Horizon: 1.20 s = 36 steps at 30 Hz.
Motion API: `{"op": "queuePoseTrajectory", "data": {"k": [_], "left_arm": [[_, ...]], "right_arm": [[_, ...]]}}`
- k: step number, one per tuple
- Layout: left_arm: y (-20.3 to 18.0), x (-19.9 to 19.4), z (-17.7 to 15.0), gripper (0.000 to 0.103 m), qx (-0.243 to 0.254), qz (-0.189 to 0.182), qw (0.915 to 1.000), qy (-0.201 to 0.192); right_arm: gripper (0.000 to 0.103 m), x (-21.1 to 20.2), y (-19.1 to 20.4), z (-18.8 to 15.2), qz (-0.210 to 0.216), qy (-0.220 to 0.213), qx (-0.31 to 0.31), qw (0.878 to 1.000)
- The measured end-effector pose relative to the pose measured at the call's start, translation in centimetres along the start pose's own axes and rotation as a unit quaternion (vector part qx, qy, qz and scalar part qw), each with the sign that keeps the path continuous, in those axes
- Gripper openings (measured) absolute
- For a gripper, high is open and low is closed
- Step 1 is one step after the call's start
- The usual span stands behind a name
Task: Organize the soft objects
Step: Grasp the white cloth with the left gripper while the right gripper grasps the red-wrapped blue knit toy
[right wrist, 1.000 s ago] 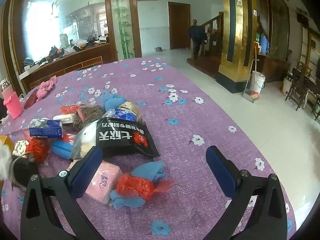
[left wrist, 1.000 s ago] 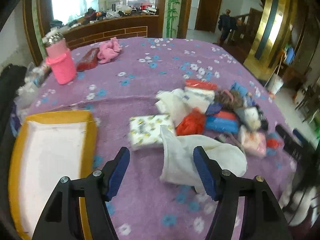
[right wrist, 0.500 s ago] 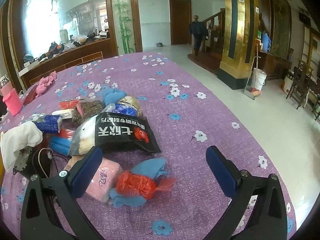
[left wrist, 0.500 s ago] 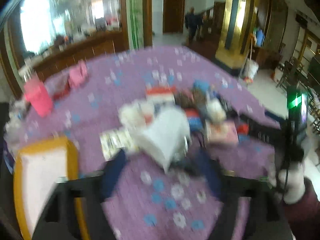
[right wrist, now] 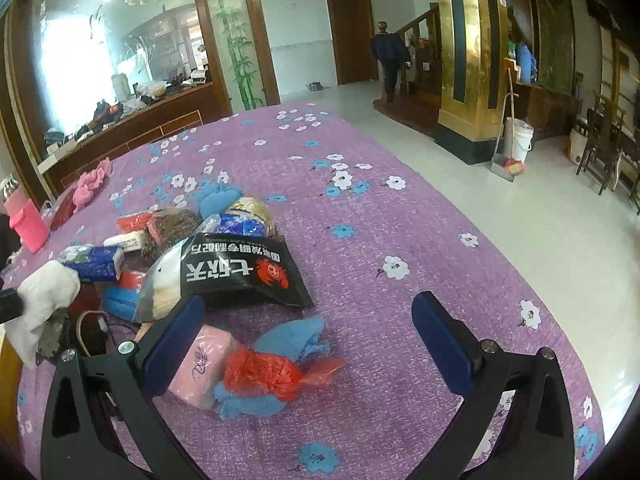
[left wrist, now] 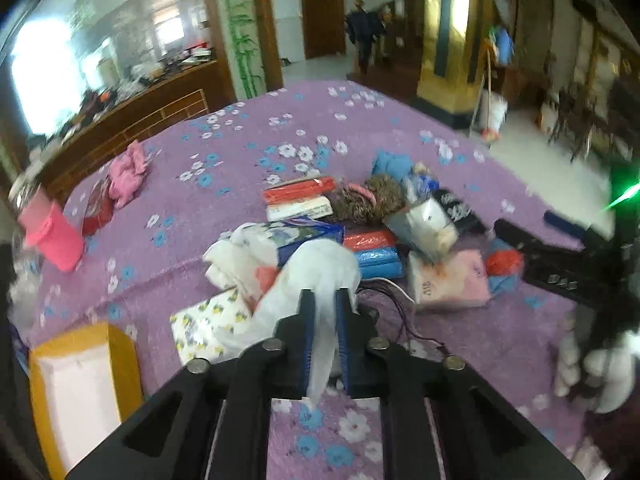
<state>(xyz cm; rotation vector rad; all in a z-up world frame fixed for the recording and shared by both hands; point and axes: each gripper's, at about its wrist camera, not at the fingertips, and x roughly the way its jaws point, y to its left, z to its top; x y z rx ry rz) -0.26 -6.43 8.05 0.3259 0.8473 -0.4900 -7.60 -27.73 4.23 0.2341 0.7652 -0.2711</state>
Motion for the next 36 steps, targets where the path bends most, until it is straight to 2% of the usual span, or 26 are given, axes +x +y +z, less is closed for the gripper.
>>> {"op": "queuePoseTrajectory", "data": {"k": [2, 5, 8, 10, 13, 17, 20, 21, 22, 24, 27, 29, 32, 34, 35, 36], "left_arm": [[1.0, -1.5, -0.6, 0.005, -0.028, -0.012, 0.9994, -0.012], [2.8, -5.8, -2.7, 0.005, -0.069, -0.023, 0.9961, -0.05], [4.5, -10.2, -6.0, 0.005, -0.116, -0.04, 0.9881, -0.093], [5.3, -11.8, -7.9, 0.005, -0.138, -0.048, 0.9837, -0.105], [6.2, -12.7, -10.8, 0.005, -0.162, -0.053, 0.9802, -0.101], [6.6, -11.0, -13.4, 0.008, -0.168, -0.049, 0.9828, -0.06], [7.3, -9.4, -13.5, 0.024, -0.193, -0.061, 0.9784, -0.044], [7.4, -9.1, -13.0, 0.041, -0.203, -0.069, 0.9757, -0.045], [7.5, -8.8, -12.3, 0.054, -0.21, -0.076, 0.9734, -0.05], [7.1, -8.4, -10.6, 0.057, -0.194, -0.076, 0.9757, -0.067], [5.5, -7.5, -7.6, 0.057, -0.141, -0.052, 0.9839, -0.096], [4.5, -6.6, -5.7, 0.057, -0.109, -0.036, 0.9887, -0.097], [2.2, -4.5, -3.5, 0.057, -0.046, 0.002, 0.9953, -0.086], [0.9, -1.9, -2.2, 0.055, -0.018, 0.01, 0.9978, -0.064], [0.5, -1.2, -1.9, 0.052, -0.01, 0.01, 0.9984, -0.055], [0.1, -0.3, -1.6, 0.043, -0.003, 0.01, 0.9989, -0.045]], "right_arm": [[0.103, -0.1, -0.6, 0.1, 0.011, -0.001, 0.014, 1.0], [0.103, -0.3, -1.7, 0.2, 0.03, 0.0, 0.044, 0.999], [0.103, -0.4, -3.1, 0.4, 0.059, 0.001, 0.083, 0.995], [0.103, -0.1, -3.7, 0.5, 0.085, 0.022, 0.095, 0.992], [0.103, 0.1, -4.2, 0.7, 0.096, 0.056, 0.089, 0.99], [0.103, -0.1, -2.8, 1.5, 0.12, 0.091, 0.062, 0.987], [0.103, -1.0, -0.2, 2.4, 0.115, 0.086, 0.013, 0.99], [0.103, -1.1, 0.4, 2.6, 0.11, 0.084, 0.004, 0.99], [0.103, -0.9, 0.8, 2.6, 0.106, 0.086, -0.001, 0.991], [0.103, -0.6, 0.7, 2.3, 0.113, 0.095, 0.003, 0.989], [0.103, 0.3, 0.1, 1.3, 0.125, 0.12, 0.021, 0.985], [0.103, 0.9, -0.5, 0.7, 0.124, 0.131, 0.03, 0.983], [0.102, 1.6, -0.7, 0.5, 0.114, 0.14, 0.032, 0.983], [0.097, 2.1, -0.6, 0.3, 0.108, 0.146, 0.031, 0.983], [0.095, 2.4, -0.3, 0.3, 0.106, 0.15, 0.029, 0.983], [0.095, 2.7, -0.1, 0.2, 0.103, 0.152, 0.028, 0.983]]}}
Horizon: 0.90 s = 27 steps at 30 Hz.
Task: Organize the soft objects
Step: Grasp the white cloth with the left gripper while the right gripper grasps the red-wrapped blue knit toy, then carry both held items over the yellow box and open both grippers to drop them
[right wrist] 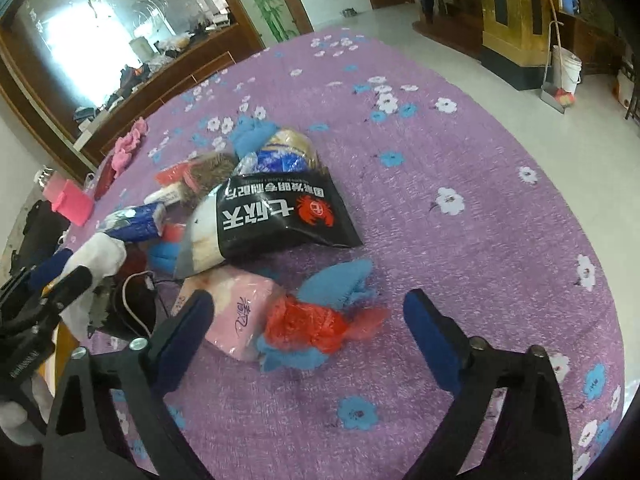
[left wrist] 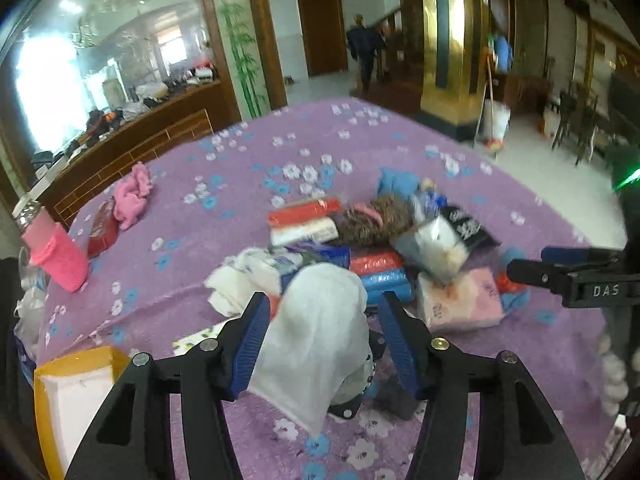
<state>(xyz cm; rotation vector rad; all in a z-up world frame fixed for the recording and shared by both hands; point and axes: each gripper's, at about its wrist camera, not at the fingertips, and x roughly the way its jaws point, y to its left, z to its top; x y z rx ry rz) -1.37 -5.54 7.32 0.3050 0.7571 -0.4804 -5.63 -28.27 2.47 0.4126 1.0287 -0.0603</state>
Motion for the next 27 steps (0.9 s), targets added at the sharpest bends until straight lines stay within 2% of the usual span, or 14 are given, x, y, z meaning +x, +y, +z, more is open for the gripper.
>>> {"op": "queuePoseTrajectory", "data": {"k": [1, 2, 4, 6, 7, 8, 14, 19, 24, 27], "left_arm": [[-0.3, 0.6, 0.3, 0.029, 0.005, 0.001, 0.9999, 0.009], [-0.4, 1.5, 0.9, 0.024, 0.007, 0.002, 0.9998, 0.017], [-0.5, 2.5, 1.4, 0.017, 0.005, -0.003, 0.9994, 0.036], [-0.1, 3.2, 1.4, 0.015, -0.004, -0.005, 0.999, 0.045], [0.1, 3.1, 1.3, 0.014, -0.008, -0.011, 0.999, 0.042], [0.3, 2.9, 1.3, 0.014, -0.017, -0.018, 0.9988, 0.042], [1.5, 0.7, 0.5, 0.012, -0.057, -0.037, 0.9974, 0.024], [3.4, -3.5, -1.6, 0.007, -0.112, -0.063, 0.9916, -0.015], [6.0, -8.9, -4.1, 0.007, -0.158, -0.079, 0.9821, -0.065], [8.5, -12.4, -6.0, 0.007, -0.18, -0.077, 0.9767, -0.088]], "right_arm": [[0.093, 0.4, 0.2, 0.0, -0.005, 0.004, 0.0, 1.0], [0.087, 0.8, 0.4, -0.1, -0.009, 0.009, 0.0, 1.0], [0.084, 1.3, 0.8, -0.4, -0.013, 0.019, 0.001, 1.0], [0.076, 1.8, 1.3, -1.2, -0.026, 0.021, -0.007, 0.999], [0.057, 1.5, 1.6, -1.4, -0.036, 0.009, -0.016, 0.999], [0.039, 1.2, 1.5, -1.5, -0.02, 0.004, -0.013, 1.0], [0.036, -2.6, 0.3, -1.9, -0.002, -0.028, -0.001, 1.0], [0.036, -6.7, 0.8, -2.5, 0.01, -0.059, -0.019, 0.998], [0.036, -8.6, 5.1, -2.9, 0.041, -0.062, -0.065, 0.995], [0.036, -8.9, 8.9, -3.6, 0.066, -0.059, -0.107, 0.99]]}}
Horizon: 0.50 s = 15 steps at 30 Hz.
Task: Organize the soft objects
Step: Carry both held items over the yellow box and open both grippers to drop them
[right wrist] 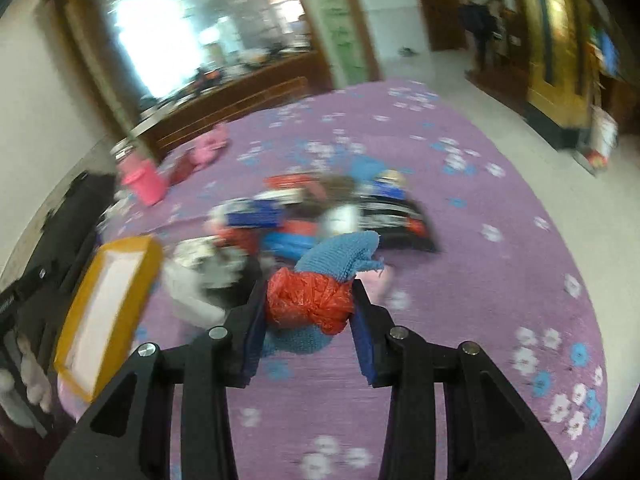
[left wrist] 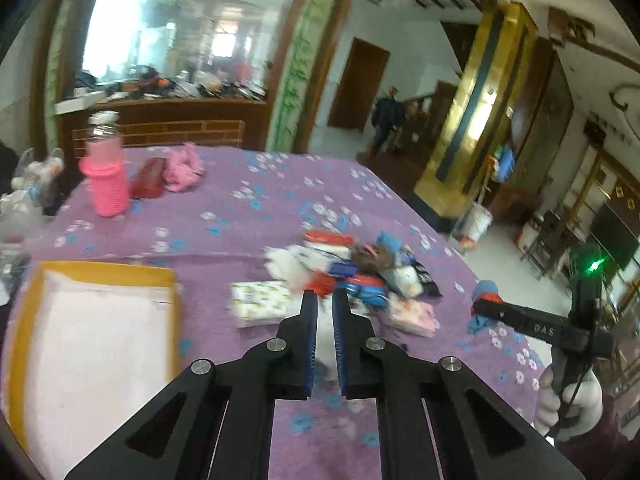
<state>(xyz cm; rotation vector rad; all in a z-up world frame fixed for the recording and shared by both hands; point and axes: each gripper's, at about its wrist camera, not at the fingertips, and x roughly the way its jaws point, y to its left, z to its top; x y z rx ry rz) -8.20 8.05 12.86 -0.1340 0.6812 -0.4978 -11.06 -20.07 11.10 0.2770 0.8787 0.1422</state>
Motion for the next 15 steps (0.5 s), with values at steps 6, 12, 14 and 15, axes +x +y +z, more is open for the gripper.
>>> {"op": "queuePoseTrajectory", "data": {"k": [6, 12, 14, 15], "left_arm": [[3.9, -3.9, -1.4, 0.047, -0.014, 0.039, 0.9991, 0.002], [3.4, -0.7, -4.8, 0.061, -0.052, 0.022, 0.9968, 0.057], [3.0, 1.2, -4.2, 0.062, -0.074, 0.011, 0.9947, 0.071], [2.7, 2.6, -4.2, 0.062, -0.084, 0.0, 0.9934, 0.078]], "right_arm": [[0.036, 1.9, 5.4, 0.1, 0.041, 0.007, -0.039, 0.998], [0.036, 2.8, 5.3, -1.7, 0.042, 0.03, -0.039, 0.998], [0.036, 2.6, 4.6, -1.8, 0.037, 0.031, -0.034, 0.998], [0.036, 2.3, 4.2, -1.8, 0.035, 0.03, -0.032, 0.998]]}}
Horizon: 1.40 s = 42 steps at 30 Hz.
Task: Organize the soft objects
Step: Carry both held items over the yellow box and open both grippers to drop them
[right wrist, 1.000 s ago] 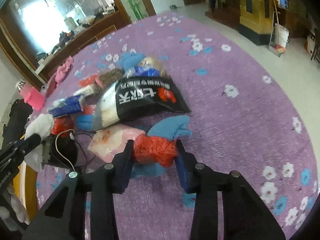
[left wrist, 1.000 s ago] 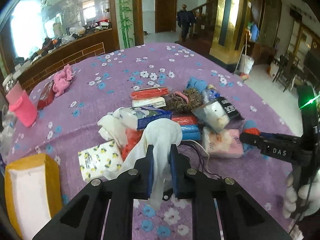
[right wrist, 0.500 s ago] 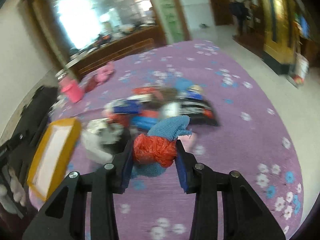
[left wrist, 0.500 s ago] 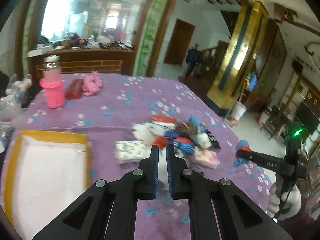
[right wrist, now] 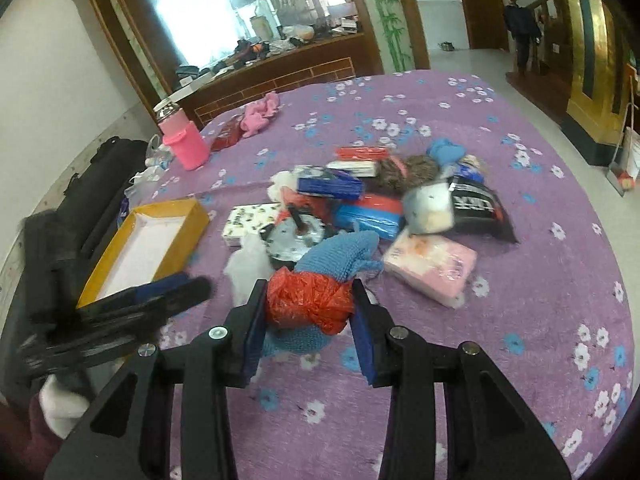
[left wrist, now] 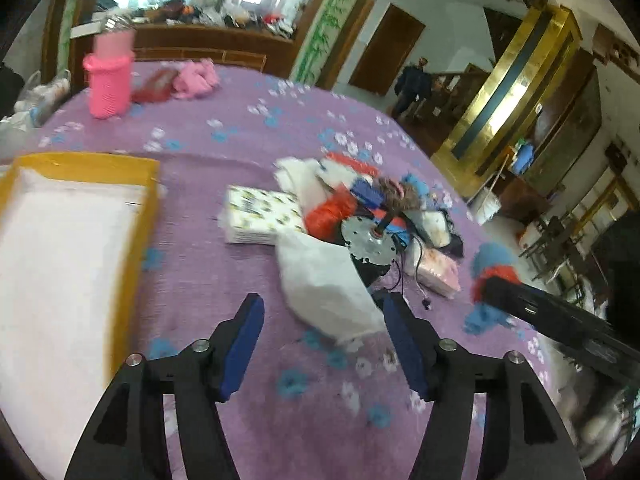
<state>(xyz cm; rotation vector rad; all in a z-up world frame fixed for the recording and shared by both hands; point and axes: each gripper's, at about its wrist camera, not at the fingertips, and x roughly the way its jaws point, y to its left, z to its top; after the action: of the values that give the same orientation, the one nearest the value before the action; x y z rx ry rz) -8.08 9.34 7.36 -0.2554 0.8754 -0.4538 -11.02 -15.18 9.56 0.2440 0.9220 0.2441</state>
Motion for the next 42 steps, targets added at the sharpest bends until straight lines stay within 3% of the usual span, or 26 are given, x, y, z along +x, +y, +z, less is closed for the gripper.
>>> {"op": "queuePoseTrajectory", "data": {"k": [2, 3, 4, 5, 8, 11, 14, 20, 23, 26, 32, 38, 41, 42], "left_arm": [[-0.6, 2.3, 0.9, 0.06, 0.001, 0.004, 0.9999, 0.012], [-1.0, 3.6, 1.2, 0.046, 0.003, 0.011, 0.9998, 0.019], [-1.4, 4.9, 1.4, 0.005, 0.008, 0.013, 0.9996, 0.025], [-1.6, 5.9, 1.4, 0.002, 0.015, 0.013, 0.9994, 0.027], [-1.9, 8.3, 1.3, 0.001, 0.012, -0.001, 0.9983, 0.057], [-0.7, 7.9, 1.4, 0.001, -0.008, -0.005, 0.9991, 0.041], [0.4, 4.4, 1.9, 0.001, -0.017, -0.007, 0.9998, 0.005], [4.0, -6.5, 3.7, 0.001, -0.014, 0.004, 0.9971, -0.074], [7.1, -10.9, 4.9, 0.002, -0.021, 0.035, 0.9939, -0.102], [10.1, -12.0, 6.1, 0.002, -0.022, 0.078, 0.9916, -0.101], [14.2, -7.6, 8.5, 0.002, -0.051, 0.089, 0.9932, -0.055], [17.1, -1.6, 11.0, 0.002, -0.068, 0.094, 0.9931, -0.02], [18.6, 0.5, 11.3, 0.014, -0.077, 0.102, 0.9918, -0.012], [19.0, 1.1, 11.5, 0.023, -0.084, 0.108, 0.9905, -0.013]], "right_arm": [[0.036, -0.7, -0.5, -0.1, -0.003, -0.003, 0.0, 1.0], [0.036, -0.9, -0.7, 0.0, -0.005, -0.004, 0.0, 1.0], [0.036, -1.1, -0.9, 0.0, -0.005, -0.006, -0.001, 1.0], [0.036, -1.3, -0.9, 0.0, -0.005, -0.006, -0.004, 1.0], [0.036, -1.3, -0.5, 0.1, 0.001, -0.004, -0.014, 1.0], [0.036, -0.4, 0.7, 0.3, 0.013, 0.003, -0.029, 0.999], [0.036, 0.8, 2.7, 0.7, 0.036, 0.013, -0.047, 0.998], [0.037, 4.5, 10.0, 2.8, 0.106, 0.042, -0.098, 0.989], [0.037, 6.7, 14.3, 3.9, 0.142, 0.06, -0.132, 0.979], [0.037, 9.7, 18.5, 4.3, 0.167, 0.089, -0.162, 0.969], [0.037, 17.1, 22.9, 4.2, 0.136, 0.135, -0.211, 0.959], [0.037, 21.0, 23.2, 4.8, 0.091, 0.142, -0.223, 0.96], [0.049, 22.0, 22.8, 5.5, 0.09, 0.147, -0.204, 0.964], [0.054, 22.2, 22.6, 5.7, 0.091, 0.147, -0.198, 0.965]]}}
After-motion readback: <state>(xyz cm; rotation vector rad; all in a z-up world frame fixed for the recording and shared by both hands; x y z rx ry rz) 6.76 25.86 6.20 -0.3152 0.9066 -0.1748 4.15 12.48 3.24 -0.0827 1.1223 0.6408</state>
